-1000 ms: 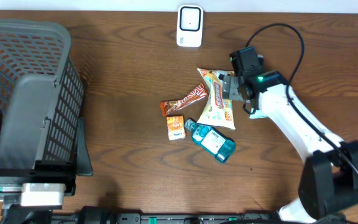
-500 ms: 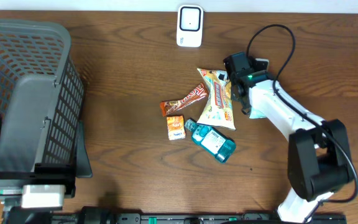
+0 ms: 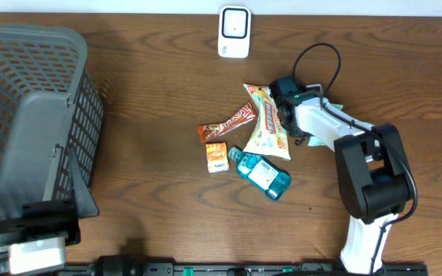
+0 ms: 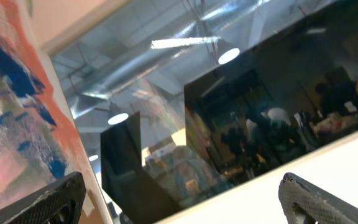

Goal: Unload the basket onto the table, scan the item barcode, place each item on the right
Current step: 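Lift the wipes pack and carry it toward the white scanner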

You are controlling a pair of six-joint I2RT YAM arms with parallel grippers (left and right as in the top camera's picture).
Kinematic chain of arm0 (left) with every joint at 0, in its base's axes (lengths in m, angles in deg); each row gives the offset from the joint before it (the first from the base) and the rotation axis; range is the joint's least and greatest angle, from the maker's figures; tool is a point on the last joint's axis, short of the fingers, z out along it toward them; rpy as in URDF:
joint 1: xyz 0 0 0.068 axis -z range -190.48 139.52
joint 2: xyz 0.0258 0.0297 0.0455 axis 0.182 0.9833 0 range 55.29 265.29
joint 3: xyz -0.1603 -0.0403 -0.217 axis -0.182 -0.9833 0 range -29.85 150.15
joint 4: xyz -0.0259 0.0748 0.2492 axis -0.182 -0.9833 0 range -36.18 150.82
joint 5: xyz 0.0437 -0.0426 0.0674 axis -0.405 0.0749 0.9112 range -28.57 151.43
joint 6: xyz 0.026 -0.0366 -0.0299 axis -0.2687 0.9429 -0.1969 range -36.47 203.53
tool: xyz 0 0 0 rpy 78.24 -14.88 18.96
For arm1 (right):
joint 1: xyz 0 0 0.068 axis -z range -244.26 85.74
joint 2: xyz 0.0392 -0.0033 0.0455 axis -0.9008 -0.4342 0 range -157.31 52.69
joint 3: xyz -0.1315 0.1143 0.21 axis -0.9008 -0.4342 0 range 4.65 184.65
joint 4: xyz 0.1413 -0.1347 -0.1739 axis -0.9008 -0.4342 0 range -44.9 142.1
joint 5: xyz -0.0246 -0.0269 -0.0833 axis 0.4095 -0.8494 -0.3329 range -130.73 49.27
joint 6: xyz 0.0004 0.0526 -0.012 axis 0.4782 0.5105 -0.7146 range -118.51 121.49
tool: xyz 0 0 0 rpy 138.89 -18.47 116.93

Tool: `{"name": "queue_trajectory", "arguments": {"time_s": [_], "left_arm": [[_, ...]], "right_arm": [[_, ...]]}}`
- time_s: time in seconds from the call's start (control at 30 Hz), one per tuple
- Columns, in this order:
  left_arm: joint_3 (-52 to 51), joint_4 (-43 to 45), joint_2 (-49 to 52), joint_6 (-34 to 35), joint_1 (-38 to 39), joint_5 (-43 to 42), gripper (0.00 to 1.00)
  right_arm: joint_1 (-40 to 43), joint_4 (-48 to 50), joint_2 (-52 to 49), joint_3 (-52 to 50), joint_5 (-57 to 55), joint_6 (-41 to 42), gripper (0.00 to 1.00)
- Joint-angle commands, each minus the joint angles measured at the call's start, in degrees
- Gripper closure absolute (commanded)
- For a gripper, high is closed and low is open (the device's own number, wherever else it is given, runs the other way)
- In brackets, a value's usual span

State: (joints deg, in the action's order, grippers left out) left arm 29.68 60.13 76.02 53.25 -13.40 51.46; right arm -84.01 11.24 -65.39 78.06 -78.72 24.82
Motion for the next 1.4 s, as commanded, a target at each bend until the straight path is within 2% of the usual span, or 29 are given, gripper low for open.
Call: {"name": "queue_trajectory", "arguments": {"time_s": [0.0,0.1,0.17,0.2,0.37,0.47,0.77,0.93,1.07,1.37], "left_arm": [[-0.07,-0.31,-0.37,-0.50,-0.28,0.11,0.01],[-0.07,-0.26,-0.39,-0.52,-0.28,0.11,0.01],[-0.07,-0.26,-0.39,-0.52,-0.28,0.11,0.01],[-0.07,-0.24,-0.39,-0.52,-0.28,0.11,0.01],[-0.07,-0.26,-0.39,-0.52,-0.28,0.11,0.01],[-0.07,-0.20,-0.39,-0.50,-0.28,0.02,0.01],[-0.07,0.33,-0.39,-0.52,-0.28,-3.10,0.01],[-0.07,-0.11,-0.39,-0.52,-0.28,-3.10,0.01],[-0.07,-0.11,-0.39,-0.52,-0.28,-3.10,0.01],[-0.07,-0.17,-0.39,-0.50,-0.28,-3.10,0.01]], "right_arm": [[-0.07,-0.35,-3.52,-0.13,1.07,-0.26,0.69],[-0.07,-0.55,-4.81,-0.13,1.75,-0.24,0.80],[-0.07,-0.55,-5.01,-0.13,3.50,-0.24,0.96],[-0.04,-0.48,-4.98,-0.11,5.33,-0.22,0.99],[1.16,0.04,-4.26,2.82,19.89,-0.28,0.99],[2.91,-2.89,-2.84,6.91,29.62,-1.53,0.99],[12.31,-12.20,6.27,14.86,66.40,-14.16,0.99],[18.12,-15.76,9.88,14.86,91.21,-28.79,0.99],[20.17,-19.08,9.70,14.62,105.11,-37.29,0.99],[19.12,-20.33,9.70,14.16,127.47,-40.48,0.98]]}}
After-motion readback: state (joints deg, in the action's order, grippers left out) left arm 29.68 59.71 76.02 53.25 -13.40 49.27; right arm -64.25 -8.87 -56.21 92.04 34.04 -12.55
